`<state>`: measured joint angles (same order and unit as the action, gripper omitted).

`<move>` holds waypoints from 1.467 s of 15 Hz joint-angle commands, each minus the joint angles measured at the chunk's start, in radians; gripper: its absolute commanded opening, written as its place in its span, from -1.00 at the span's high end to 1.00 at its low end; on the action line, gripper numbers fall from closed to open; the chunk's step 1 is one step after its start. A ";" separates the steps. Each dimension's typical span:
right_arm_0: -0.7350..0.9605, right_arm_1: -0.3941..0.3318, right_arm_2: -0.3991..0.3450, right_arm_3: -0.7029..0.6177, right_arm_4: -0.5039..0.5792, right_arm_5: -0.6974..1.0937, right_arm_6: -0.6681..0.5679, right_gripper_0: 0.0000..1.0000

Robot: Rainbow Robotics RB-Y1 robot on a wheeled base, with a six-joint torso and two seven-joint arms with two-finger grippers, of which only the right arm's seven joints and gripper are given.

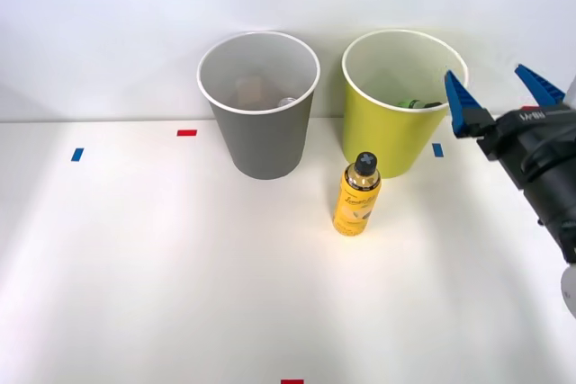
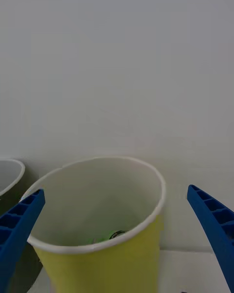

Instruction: Put cans in the gray bin, plastic bottles in the light green bin

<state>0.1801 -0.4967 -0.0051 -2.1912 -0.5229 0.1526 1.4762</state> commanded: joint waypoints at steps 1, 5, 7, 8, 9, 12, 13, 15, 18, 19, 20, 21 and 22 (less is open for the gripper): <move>0.151 0.000 0.071 -0.007 0.001 -0.130 0.001 -1.00; 0.276 0.000 0.120 -0.007 0.004 -0.182 0.007 -1.00; 0.314 0.000 0.143 -0.004 0.004 -0.182 0.007 -1.00; 0.334 0.000 0.151 0.002 0.006 -0.183 0.009 -1.00; 0.348 0.000 0.154 0.010 0.012 -0.183 0.013 -1.00; 0.363 0.043 0.154 0.036 0.020 -0.183 0.026 -1.00; 0.369 0.079 0.149 0.036 0.027 -0.183 0.036 -1.00; 0.374 0.110 0.149 0.036 0.040 -0.183 0.049 -1.00; 0.389 0.122 0.154 0.036 0.052 -0.183 0.064 -1.00; 0.397 0.130 0.154 0.038 0.057 -0.179 0.068 -1.00; 0.397 0.173 0.159 0.041 0.069 -0.171 0.073 -1.00; 0.395 0.205 0.151 0.048 0.124 -0.171 0.070 -1.00; 0.389 0.237 0.143 0.061 0.235 -0.169 0.053 -1.00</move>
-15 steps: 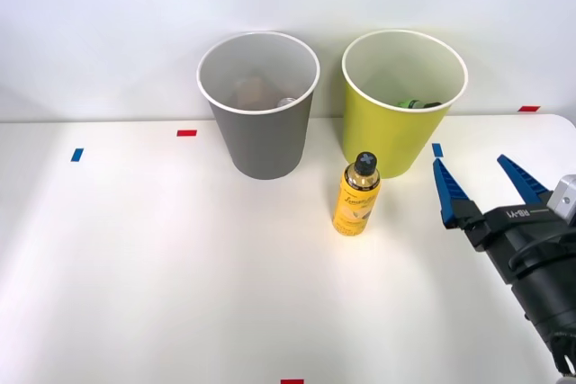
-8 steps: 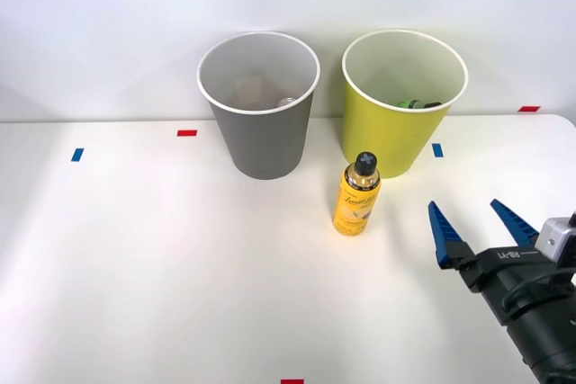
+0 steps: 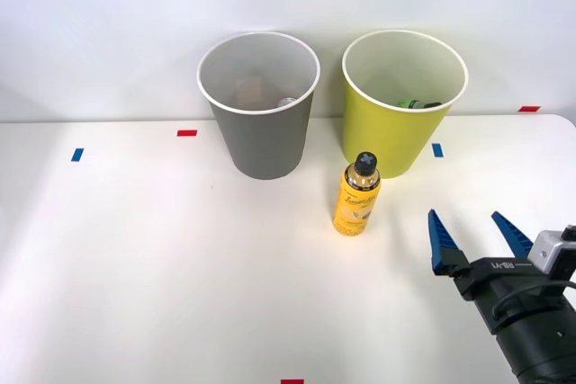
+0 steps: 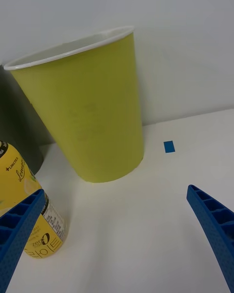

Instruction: Put cans in the gray bin, plastic bottles in the light green bin

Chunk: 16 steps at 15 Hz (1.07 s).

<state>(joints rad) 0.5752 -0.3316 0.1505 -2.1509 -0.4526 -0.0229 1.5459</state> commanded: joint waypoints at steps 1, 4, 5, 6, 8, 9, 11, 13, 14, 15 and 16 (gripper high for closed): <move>-0.014 0.089 -0.012 0.034 0.209 0.006 -0.055 -1.00; -0.035 0.149 0.003 0.105 0.394 -0.048 -0.205 -1.00; -0.040 0.171 0.008 0.152 0.454 -0.109 -0.265 -1.00; -0.046 0.187 0.008 0.194 0.506 -0.163 -0.306 -1.00; -0.049 0.224 0.006 0.275 0.612 -0.281 -0.368 -1.00; -0.049 0.236 0.000 0.310 0.649 -0.330 -0.365 -1.00; -0.043 0.236 -0.008 0.358 0.681 -0.401 -0.348 -1.00; -0.018 0.209 0.004 0.358 0.696 -0.425 -0.326 -1.00; 0.003 0.194 0.011 0.358 0.700 -0.453 -0.316 -1.00; 0.017 0.186 0.017 0.358 0.700 -0.463 -0.310 -1.00; 0.041 0.181 0.024 0.356 0.707 -0.476 -0.305 -1.00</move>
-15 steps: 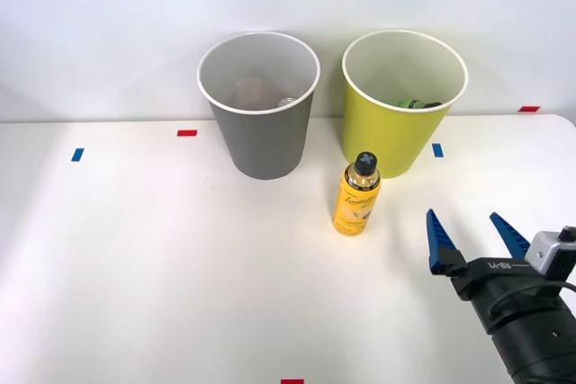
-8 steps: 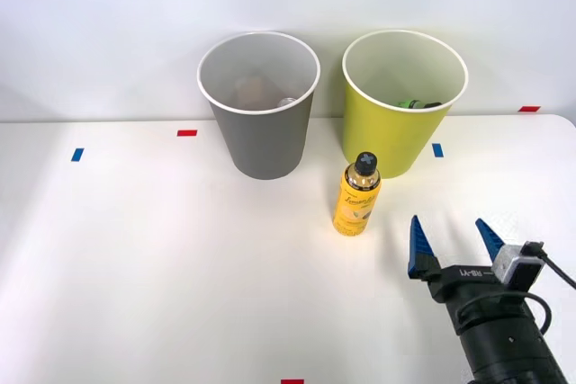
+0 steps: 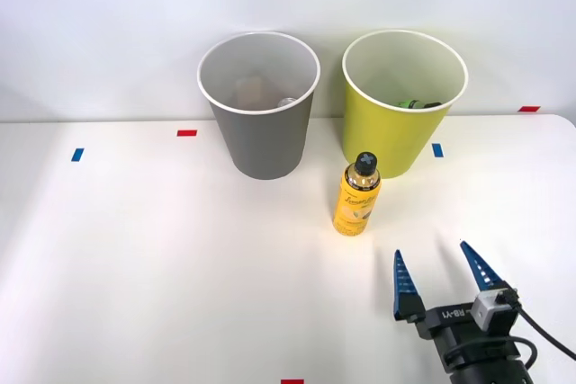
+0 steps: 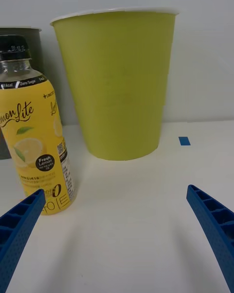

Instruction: Put cans in the gray bin, plastic bottles in the light green bin

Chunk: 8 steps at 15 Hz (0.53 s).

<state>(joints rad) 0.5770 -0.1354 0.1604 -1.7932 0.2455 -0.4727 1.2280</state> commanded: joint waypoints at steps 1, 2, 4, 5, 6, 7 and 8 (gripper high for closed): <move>0.058 -0.015 0.014 0.000 0.021 -0.034 0.005 -1.00; 0.080 -0.009 0.008 0.000 0.040 -0.040 -0.002 -1.00; 0.115 -0.006 0.010 0.000 0.044 -0.063 -0.022 -1.00; 0.135 -0.003 0.016 -0.002 0.046 -0.070 -0.068 -1.00; 0.153 0.002 0.025 0.000 0.049 -0.080 -0.107 -1.00; 0.170 0.007 0.030 -0.002 0.057 -0.089 -0.142 -1.00; 0.178 0.008 0.033 0.000 0.074 -0.096 -0.160 -1.00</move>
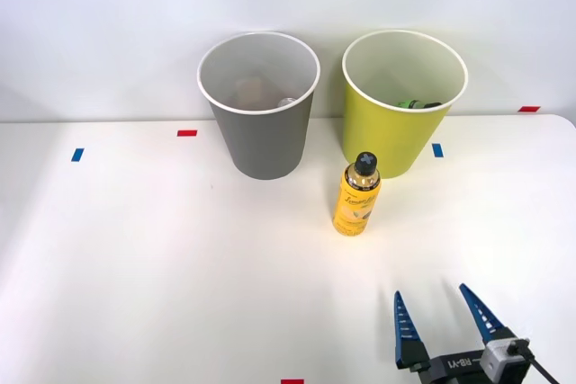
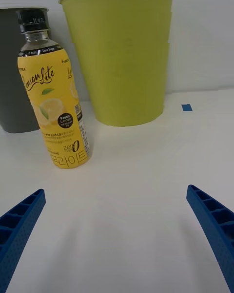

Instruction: Put cans in the gray bin, plastic bottles in the light green bin

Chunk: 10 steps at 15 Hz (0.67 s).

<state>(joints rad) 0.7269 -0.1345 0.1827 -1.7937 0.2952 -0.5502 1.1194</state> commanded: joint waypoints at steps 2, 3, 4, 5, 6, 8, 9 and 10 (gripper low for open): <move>0.054 0.015 0.015 0.001 0.053 -0.070 -0.053 -1.00; 0.060 0.018 0.015 0.001 0.055 -0.096 -0.050 -1.00; 0.066 0.021 0.014 -0.001 0.055 -0.102 -0.046 -1.00; 0.074 0.027 0.008 -0.001 0.053 -0.108 -0.041 -1.00; 0.086 0.033 -0.003 0.001 0.050 -0.116 -0.038 -1.00; 0.111 0.047 -0.017 0.001 0.051 -0.117 -0.030 -1.00; 0.118 0.050 -0.022 -0.001 0.051 -0.125 -0.024 -1.00; 0.120 0.050 -0.026 -0.001 0.050 -0.128 -0.023 -1.00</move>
<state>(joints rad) 0.8427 -0.0860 0.1618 -1.7940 0.3467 -0.6736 1.0934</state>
